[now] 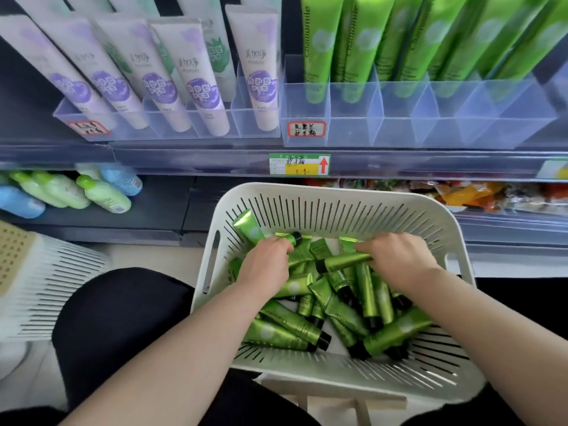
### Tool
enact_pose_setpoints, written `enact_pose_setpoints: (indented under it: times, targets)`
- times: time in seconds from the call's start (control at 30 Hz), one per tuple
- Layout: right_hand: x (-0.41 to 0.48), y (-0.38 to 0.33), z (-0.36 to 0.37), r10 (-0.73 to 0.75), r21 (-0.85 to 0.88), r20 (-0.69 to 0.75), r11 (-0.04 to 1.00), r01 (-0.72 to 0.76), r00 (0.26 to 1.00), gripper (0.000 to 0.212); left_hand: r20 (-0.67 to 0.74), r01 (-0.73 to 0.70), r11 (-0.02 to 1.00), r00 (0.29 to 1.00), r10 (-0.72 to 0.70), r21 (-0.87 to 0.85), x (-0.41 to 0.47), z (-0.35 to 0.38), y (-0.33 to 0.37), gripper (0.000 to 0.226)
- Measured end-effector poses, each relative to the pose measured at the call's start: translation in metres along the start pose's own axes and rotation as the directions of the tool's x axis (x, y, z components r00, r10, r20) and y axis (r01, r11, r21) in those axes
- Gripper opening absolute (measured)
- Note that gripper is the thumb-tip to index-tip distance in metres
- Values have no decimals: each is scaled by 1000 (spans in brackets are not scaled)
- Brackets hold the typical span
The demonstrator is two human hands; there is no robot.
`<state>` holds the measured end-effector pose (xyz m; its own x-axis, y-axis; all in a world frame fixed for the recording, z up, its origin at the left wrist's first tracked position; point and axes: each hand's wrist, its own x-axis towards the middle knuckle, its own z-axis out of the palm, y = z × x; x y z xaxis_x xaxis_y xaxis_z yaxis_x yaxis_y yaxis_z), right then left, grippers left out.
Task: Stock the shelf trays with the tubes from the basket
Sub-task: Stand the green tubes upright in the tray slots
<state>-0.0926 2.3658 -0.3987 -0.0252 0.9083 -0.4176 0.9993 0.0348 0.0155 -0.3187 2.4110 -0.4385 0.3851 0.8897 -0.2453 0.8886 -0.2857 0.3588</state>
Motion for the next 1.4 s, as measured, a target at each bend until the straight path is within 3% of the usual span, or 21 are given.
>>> enact_pose_setpoints:
  times: [0.2,0.37,0.43,0.5,0.6,0.7,0.8,0.93,1.1,1.23,1.4]
  targets:
    - [-16,3,9,21,231,198,971,-67,980,50,120,-44,995,992,33,87,12,20,15,35]
    - [-22,-3,13,35,294,156,952,-80,987,36,327,-86,963,945,-2,254,11,31,21,31]
    - [-22,-2,11,36,292,145,953,-77,989,34,361,-108,951,933,-4,291,11,34,23,30]
    - [-22,-1,11,28,244,148,968,-64,989,18,379,-124,933,925,-15,339,9,34,26,26]
    - [-24,-1,10,44,150,59,987,-52,997,11,398,-168,906,917,-1,389,8,31,27,18]
    - [-24,-1,2,40,169,-35,985,-33,999,20,293,-132,933,956,30,335,10,18,23,19]
    - [-25,0,-11,32,284,-15,958,-27,999,22,203,-68,980,979,28,189,9,-3,24,26]
    - [-29,6,-27,50,410,-36,912,-30,998,33,64,-108,993,992,105,38,4,-27,37,21]
    - [-42,19,-62,83,408,-245,913,25,966,25,-134,-142,985,983,128,-99,1,-63,72,18]
    - [-68,35,-105,142,448,-503,886,117,852,24,-258,-240,948,949,184,-210,1,-99,111,15]
    - [-91,71,-162,241,375,-724,924,76,646,23,-415,-379,893,873,257,-242,10,-148,164,16]
